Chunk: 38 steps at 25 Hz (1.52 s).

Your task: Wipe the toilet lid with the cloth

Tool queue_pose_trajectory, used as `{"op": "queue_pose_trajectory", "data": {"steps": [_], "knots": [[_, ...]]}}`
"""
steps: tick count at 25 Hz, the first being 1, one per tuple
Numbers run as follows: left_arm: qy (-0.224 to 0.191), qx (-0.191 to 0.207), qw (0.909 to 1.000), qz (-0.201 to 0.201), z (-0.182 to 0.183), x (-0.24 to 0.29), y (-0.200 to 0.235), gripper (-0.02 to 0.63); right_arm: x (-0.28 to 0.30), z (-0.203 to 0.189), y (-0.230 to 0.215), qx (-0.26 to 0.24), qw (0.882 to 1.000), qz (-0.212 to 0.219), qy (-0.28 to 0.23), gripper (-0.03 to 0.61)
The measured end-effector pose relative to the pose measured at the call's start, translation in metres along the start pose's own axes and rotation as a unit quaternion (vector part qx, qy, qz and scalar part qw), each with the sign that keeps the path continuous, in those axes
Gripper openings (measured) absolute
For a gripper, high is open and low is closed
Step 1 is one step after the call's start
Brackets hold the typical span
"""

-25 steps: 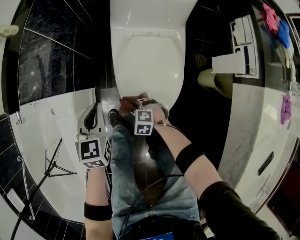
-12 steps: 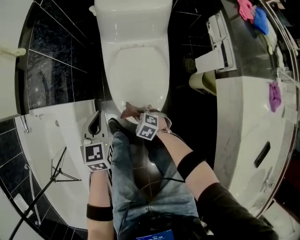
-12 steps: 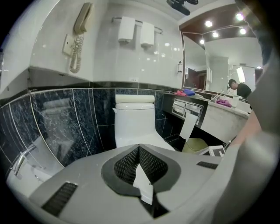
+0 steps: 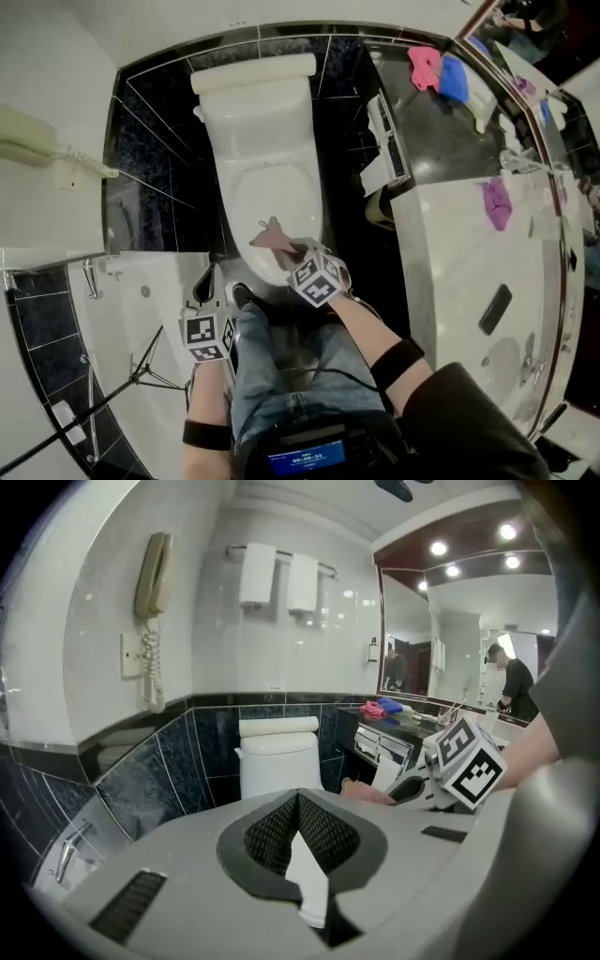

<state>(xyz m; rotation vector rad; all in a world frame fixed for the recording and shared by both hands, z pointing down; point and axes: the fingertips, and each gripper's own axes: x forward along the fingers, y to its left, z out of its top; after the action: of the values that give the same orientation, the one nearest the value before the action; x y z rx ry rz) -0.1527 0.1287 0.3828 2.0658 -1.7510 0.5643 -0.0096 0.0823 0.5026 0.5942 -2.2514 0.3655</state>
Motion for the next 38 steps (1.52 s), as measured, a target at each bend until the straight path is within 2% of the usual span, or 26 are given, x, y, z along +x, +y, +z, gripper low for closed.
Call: {"op": "queue_pose_trajectory", "data": {"steps": [8,13,18,23,28,33,38], "knots": [[-0.028,-0.004,0.9995,0.012,0.070,-0.076,-0.035,0.000,-0.159,0.056,-0.016,0.083,0.989,-0.047,-0.111,0.077],[-0.038,-0.006,0.9992,0.006,0.091,-0.120,-0.060,0.000,-0.226,0.067,-0.002,0.095,0.984,-0.056,-0.137,0.077],[-0.042,-0.002,0.9990,-0.015,0.091,-0.132,-0.069,0.000,-0.248,0.074,0.013,0.102,0.981,-0.073,-0.149,0.077],[-0.037,0.011,0.9988,-0.031,0.094,-0.127,-0.065,0.000,-0.247,0.071,0.013,0.114,0.979,-0.092,-0.142,0.077],[-0.050,0.025,0.9973,-0.049,0.103,-0.118,-0.055,0.000,-0.243,0.074,0.003,0.123,0.975,-0.118,-0.139,0.078],[-0.073,0.043,0.9924,-0.089,0.125,-0.104,-0.066,0.000,-0.253,0.066,-0.031,0.140,0.965,-0.176,-0.135,0.078],[-0.076,0.069,0.9854,-0.136,0.150,-0.076,-0.095,0.000,-0.278,0.048,-0.096,0.152,0.951,-0.245,-0.113,0.078]]}}
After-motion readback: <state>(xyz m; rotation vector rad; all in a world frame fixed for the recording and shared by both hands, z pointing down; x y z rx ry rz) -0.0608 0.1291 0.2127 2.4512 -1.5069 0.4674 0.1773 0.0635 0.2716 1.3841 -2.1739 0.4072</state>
